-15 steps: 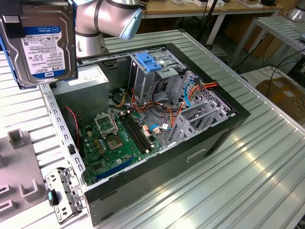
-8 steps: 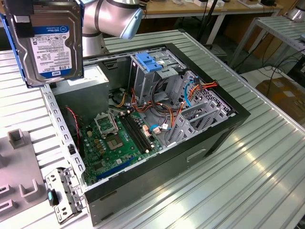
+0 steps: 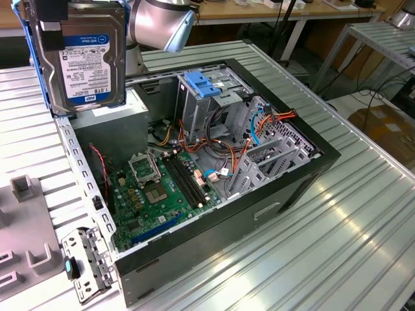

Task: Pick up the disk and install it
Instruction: 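Pick up the disk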

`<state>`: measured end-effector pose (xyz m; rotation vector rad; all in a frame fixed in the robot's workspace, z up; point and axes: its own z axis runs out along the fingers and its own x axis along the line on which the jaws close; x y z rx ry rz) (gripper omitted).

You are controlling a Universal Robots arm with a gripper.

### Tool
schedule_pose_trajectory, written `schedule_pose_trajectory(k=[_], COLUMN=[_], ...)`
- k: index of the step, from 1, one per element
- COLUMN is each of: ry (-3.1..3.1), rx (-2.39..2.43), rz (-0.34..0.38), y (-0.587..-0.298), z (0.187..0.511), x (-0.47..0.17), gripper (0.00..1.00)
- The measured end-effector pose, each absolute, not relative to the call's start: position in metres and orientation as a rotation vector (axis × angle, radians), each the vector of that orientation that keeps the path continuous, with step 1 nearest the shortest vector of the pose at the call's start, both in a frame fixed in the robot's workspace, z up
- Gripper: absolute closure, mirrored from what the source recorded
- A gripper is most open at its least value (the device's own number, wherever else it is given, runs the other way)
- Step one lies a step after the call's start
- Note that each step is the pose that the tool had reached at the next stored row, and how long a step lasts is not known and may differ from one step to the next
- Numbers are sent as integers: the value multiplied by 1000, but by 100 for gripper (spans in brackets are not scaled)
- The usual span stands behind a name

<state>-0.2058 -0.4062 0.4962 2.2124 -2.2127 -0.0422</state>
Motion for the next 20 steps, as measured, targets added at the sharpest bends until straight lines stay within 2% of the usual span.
schedule_pose_trajectory(k=[20], ry=[-2217], rx=[2217], rz=[-27], y=[-407], z=[495], x=[-186], gripper=[63])
